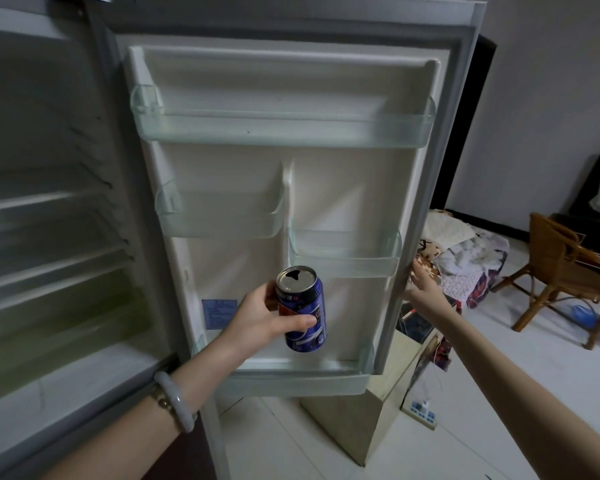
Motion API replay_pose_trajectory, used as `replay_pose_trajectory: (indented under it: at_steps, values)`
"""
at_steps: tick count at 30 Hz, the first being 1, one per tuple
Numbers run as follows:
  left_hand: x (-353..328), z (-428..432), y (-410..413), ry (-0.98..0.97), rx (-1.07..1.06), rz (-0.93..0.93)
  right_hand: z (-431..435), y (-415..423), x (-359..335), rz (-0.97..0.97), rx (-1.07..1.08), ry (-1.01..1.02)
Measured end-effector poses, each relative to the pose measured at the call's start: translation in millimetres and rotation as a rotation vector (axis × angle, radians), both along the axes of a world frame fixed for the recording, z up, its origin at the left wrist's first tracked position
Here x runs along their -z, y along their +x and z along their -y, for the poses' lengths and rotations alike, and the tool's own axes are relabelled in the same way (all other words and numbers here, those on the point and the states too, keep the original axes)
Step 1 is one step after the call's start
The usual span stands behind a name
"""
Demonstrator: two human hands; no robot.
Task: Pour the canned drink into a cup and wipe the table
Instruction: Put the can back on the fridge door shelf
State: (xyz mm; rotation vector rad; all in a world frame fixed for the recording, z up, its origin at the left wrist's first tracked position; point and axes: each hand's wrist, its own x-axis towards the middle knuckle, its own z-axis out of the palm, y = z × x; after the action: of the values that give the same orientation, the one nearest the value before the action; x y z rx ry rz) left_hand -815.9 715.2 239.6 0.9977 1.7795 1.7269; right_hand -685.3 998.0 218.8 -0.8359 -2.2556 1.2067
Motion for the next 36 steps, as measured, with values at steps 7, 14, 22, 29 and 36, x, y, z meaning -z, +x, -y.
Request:
replay_pose_trajectory:
  at_steps: [7, 14, 22, 29, 36]
  values:
    - [-18, 4, -1, -0.020, 0.038, -0.055, 20, 12, -51, -0.025, 0.146, 0.241]
    - [-74, 1, -2, -0.029, 0.106, -0.182, 97, 9, -107, -0.003, -0.190, 0.173]
    - [-120, -26, -12, -0.055, 0.019, -0.234, 128, -17, -117, -0.199, -0.374, -0.062]
    - [-122, -62, -24, -0.036, -0.112, -0.328, 112, -35, -123, -0.320, -0.323, -0.088]
    - [-105, -100, -36, -0.060, -0.239, -0.335, 84, -51, -113, -0.329, -0.315, -0.127]
